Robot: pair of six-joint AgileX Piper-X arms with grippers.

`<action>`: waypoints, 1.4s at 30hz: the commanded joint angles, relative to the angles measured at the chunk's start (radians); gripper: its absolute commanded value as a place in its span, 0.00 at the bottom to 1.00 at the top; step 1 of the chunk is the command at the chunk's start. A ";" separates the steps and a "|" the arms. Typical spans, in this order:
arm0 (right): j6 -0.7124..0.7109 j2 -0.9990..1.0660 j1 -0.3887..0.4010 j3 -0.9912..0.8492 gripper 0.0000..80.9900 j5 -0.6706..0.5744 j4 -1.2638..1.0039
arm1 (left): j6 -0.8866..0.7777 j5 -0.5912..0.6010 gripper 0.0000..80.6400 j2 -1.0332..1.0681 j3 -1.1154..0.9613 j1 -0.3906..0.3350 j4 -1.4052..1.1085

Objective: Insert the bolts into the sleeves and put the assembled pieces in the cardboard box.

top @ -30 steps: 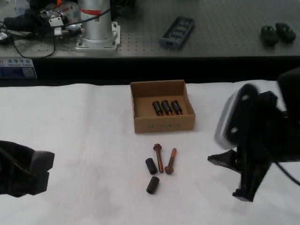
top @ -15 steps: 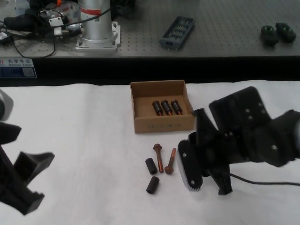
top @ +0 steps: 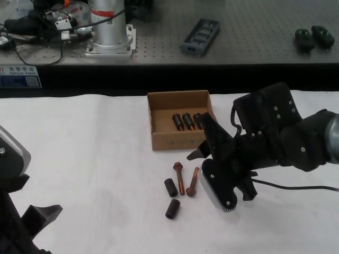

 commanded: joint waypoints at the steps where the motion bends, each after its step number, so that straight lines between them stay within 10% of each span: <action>1: -0.008 0.004 0.000 -0.010 0.33 -0.023 0.010 | -0.022 -0.012 0.56 0.001 -0.003 0.002 -0.006; 42: -0.143 0.206 -0.013 -0.129 0.32 -0.037 0.160 | -0.044 -0.012 0.56 0.001 -0.003 0.002 -0.006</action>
